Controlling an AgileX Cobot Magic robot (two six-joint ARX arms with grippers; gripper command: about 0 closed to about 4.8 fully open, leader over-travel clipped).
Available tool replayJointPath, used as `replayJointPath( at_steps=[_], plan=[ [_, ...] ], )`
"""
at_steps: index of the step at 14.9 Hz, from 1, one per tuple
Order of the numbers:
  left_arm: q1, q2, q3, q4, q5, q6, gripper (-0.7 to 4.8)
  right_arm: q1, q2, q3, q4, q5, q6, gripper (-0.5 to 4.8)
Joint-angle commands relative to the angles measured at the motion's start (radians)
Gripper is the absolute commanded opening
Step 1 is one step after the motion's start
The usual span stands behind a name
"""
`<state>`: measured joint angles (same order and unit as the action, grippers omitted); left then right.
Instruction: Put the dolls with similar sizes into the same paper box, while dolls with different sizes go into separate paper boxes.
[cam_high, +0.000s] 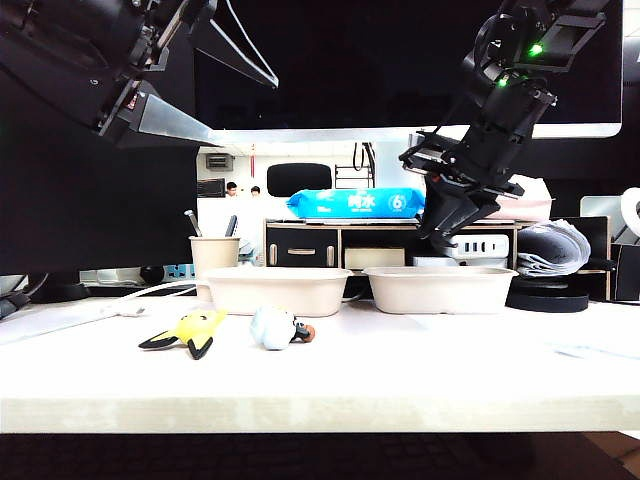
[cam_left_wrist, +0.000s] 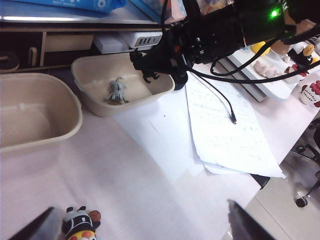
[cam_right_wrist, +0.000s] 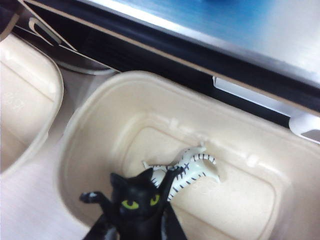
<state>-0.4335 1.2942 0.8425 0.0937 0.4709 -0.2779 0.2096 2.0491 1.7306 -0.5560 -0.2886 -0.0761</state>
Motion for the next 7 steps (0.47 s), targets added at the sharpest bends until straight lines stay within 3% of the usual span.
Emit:
replayJointPath(
  at_steps=[1,7],
  plan=[
    [-0.002,-0.002,0.005,0.012,0.003,0.009,4.79,-0.002,-0.009,0.006,0.007,-0.003,0.002,4.72],
    [0.001,-0.05,0.006,0.011,-0.001,0.016,4.79,0.0,-0.151,0.007,-0.013,-0.034,0.006,4.61]
  ],
)
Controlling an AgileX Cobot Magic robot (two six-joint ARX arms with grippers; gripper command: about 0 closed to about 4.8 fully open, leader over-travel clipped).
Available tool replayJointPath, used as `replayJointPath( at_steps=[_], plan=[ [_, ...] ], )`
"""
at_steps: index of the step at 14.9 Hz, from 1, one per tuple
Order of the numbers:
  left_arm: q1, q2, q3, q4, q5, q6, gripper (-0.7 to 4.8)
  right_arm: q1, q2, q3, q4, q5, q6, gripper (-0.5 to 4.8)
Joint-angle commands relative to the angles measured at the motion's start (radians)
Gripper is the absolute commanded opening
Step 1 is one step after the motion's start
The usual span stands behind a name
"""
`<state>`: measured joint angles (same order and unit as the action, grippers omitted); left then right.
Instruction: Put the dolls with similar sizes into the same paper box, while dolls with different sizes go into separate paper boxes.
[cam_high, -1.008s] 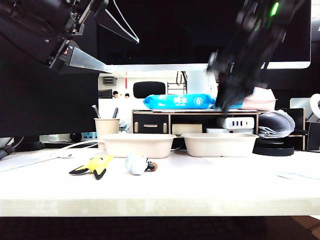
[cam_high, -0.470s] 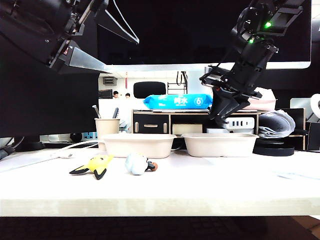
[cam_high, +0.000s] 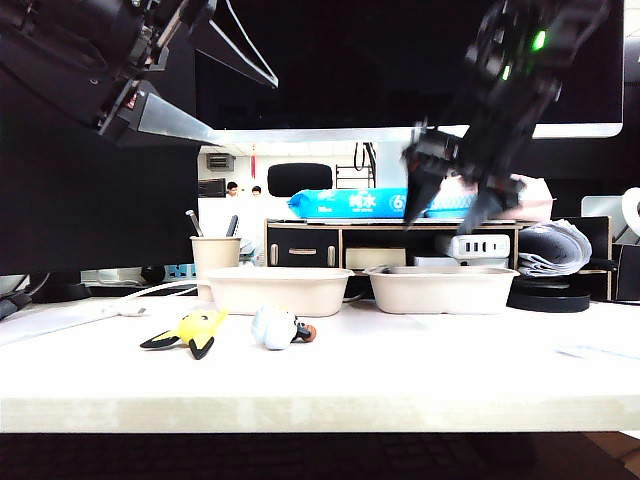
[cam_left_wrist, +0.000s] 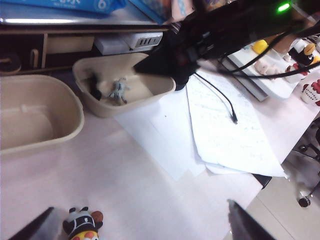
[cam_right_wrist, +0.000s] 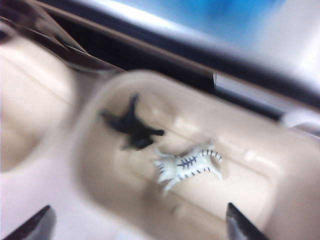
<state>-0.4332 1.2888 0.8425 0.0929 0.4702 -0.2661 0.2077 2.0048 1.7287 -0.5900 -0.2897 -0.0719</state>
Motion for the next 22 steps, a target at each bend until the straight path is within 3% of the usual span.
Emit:
replayJointPath(
  at_steps=[1,2,3,6,7,9,10,14,16,19,22],
  plan=[
    [0.0,-0.092,0.006,-0.011,0.001,0.004,4.79,0.003,-0.193,0.009,-0.001,-0.051,0.008,4.56],
    [0.0,-0.125,0.006,-0.045,0.001,0.004,4.79,0.008,-0.245,0.009,-0.028,-0.056,0.02,4.36],
    [0.0,-0.196,0.006,-0.163,-0.003,0.023,4.79,0.028,-0.343,0.009,-0.1,-0.071,0.016,4.24],
    [0.0,-0.301,0.005,-0.465,-0.132,0.133,4.79,0.116,-0.487,0.007,-0.306,-0.079,0.016,4.21],
    [0.0,-0.298,0.001,-0.491,-0.142,0.141,4.79,0.139,-0.494,0.007,-0.329,-0.079,0.016,4.21],
    [0.0,-0.254,-0.026,-0.446,-0.197,0.175,4.79,0.227,-0.495,-0.027,-0.337,-0.066,0.02,4.09],
    [0.0,-0.173,-0.034,-0.358,-0.197,0.187,4.79,0.274,-0.494,-0.109,-0.29,-0.065,0.032,3.6],
    [-0.003,0.127,-0.033,-0.244,-0.213,0.18,4.79,0.321,-0.469,-0.402,0.001,-0.114,0.133,3.6],
    [-0.002,0.187,-0.033,-0.197,-0.29,0.188,4.79,0.322,-0.436,-0.422,-0.013,-0.117,0.131,3.6],
    [-0.002,0.242,-0.031,-0.027,-0.286,0.188,4.79,0.325,-0.433,-0.42,0.023,-0.143,0.129,3.59],
    [-0.002,0.309,-0.031,-0.029,-0.275,0.188,4.79,0.325,-0.433,-0.42,0.023,-0.161,0.128,3.6]
  ],
)
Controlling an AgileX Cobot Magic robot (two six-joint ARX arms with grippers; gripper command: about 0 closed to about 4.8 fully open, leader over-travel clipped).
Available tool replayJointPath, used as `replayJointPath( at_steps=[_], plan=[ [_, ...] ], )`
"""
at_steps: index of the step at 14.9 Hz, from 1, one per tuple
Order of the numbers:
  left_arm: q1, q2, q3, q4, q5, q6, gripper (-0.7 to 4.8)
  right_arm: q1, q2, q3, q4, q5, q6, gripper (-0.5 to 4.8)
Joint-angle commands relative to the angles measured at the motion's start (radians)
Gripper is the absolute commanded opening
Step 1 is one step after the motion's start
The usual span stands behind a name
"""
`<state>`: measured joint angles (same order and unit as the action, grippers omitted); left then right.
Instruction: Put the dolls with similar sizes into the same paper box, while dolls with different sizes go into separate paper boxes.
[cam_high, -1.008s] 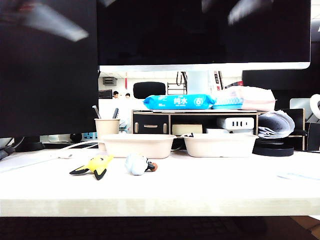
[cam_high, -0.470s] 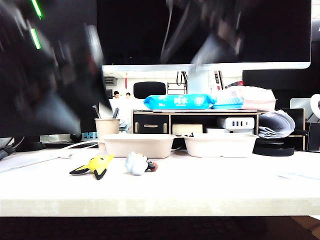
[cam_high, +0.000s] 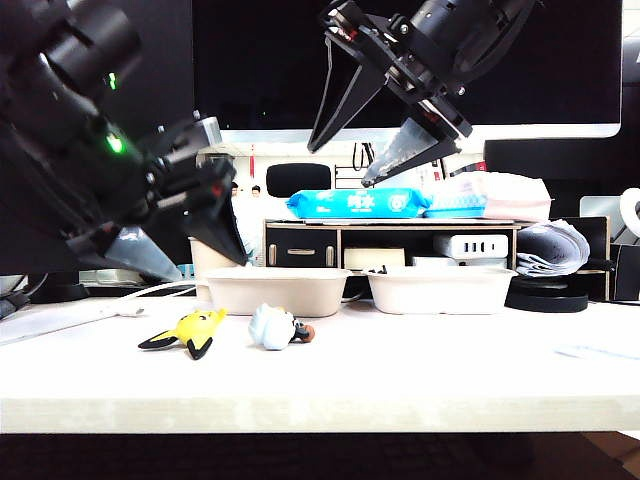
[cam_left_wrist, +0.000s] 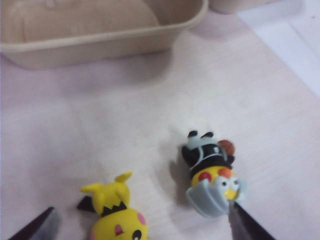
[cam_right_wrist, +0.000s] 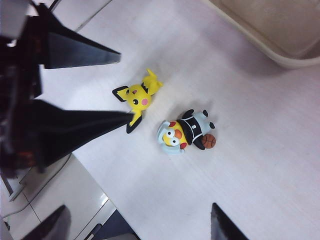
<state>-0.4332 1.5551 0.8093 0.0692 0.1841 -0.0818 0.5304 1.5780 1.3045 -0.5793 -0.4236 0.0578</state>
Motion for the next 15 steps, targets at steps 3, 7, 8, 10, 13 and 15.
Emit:
replayJointPath(
  at_steps=[3,7,8,10,13,15],
  plan=[
    [-0.002,0.061,0.003,0.008,0.011,0.003,4.79,0.002,-0.006,0.005,0.015,-0.024,-0.002,3.59],
    [-0.002,0.061,0.003,0.011,0.013,-0.003,4.23,0.003,-0.006,0.005,0.014,-0.024,0.002,3.59],
    [-0.002,0.061,0.003,-0.02,0.019,-0.005,2.27,0.003,-0.007,0.005,0.014,-0.024,0.002,3.59],
    [-0.002,0.061,0.003,-0.058,0.022,-0.005,0.58,0.003,-0.008,0.005,0.011,-0.024,0.002,3.59],
    [-0.002,0.061,0.003,-0.06,0.022,-0.029,-0.05,0.003,-0.008,0.005,0.008,-0.024,0.003,3.59],
    [-0.002,0.061,0.003,-0.053,0.036,-0.031,-0.05,0.003,-0.008,0.005,0.008,-0.024,0.003,3.59]
  ],
)
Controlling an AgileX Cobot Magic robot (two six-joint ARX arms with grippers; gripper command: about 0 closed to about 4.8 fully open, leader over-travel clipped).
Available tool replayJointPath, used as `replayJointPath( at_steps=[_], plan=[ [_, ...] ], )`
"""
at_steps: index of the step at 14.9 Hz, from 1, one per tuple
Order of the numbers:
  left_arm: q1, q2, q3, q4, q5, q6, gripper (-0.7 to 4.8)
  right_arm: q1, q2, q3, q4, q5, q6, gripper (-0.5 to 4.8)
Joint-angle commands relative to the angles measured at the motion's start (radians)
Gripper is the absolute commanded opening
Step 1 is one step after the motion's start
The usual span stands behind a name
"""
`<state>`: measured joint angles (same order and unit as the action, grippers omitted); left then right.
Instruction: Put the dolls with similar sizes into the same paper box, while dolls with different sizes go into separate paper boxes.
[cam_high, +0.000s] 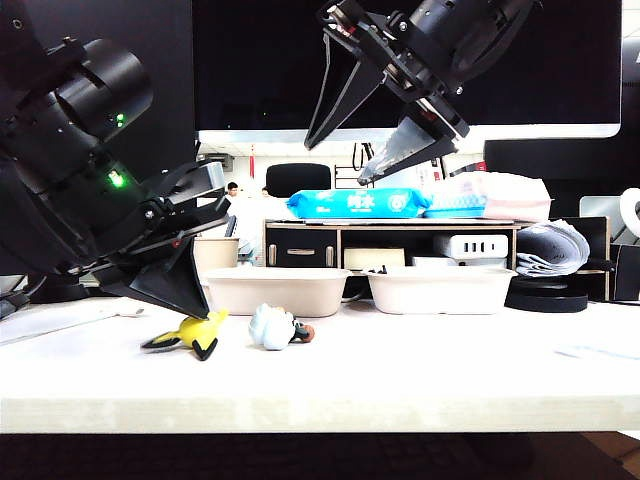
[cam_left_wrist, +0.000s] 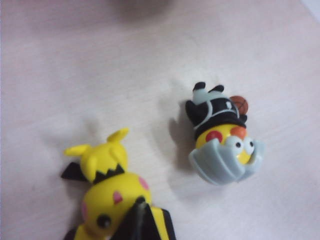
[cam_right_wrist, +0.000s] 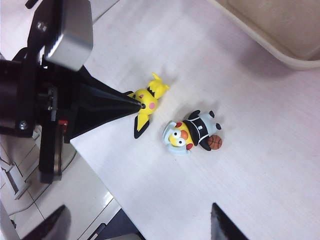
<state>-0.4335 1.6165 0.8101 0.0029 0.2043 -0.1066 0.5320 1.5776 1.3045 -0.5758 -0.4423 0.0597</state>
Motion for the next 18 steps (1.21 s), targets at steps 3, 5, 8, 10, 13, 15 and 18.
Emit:
replayJointPath(
  at_steps=[3,5,8,10,13,15,18],
  plan=[
    [-0.002,-0.001,0.042,0.014,0.057,-0.015,4.57,0.001,-0.007,0.005,0.003,-0.006,0.001,3.59],
    [-0.002,0.0,0.068,0.057,0.035,-0.024,4.79,0.001,-0.007,0.005,-0.004,-0.006,0.001,3.59],
    [-0.002,0.021,0.069,0.063,0.035,-0.025,4.79,0.001,-0.007,0.005,-0.003,-0.006,0.001,3.59],
    [-0.002,0.066,0.069,0.04,0.045,-0.046,4.79,0.002,-0.007,0.005,-0.004,-0.007,0.001,3.59],
    [-0.002,0.106,0.069,0.018,0.042,-0.062,4.79,0.002,-0.007,0.005,-0.004,-0.008,0.001,3.59],
    [-0.002,0.106,0.069,0.033,0.039,-0.062,4.79,0.001,-0.007,0.005,-0.003,-0.008,0.001,3.58],
    [-0.002,0.106,0.069,-0.002,0.027,-0.062,2.01,0.002,-0.007,0.005,-0.003,-0.008,0.001,3.58]
  ],
)
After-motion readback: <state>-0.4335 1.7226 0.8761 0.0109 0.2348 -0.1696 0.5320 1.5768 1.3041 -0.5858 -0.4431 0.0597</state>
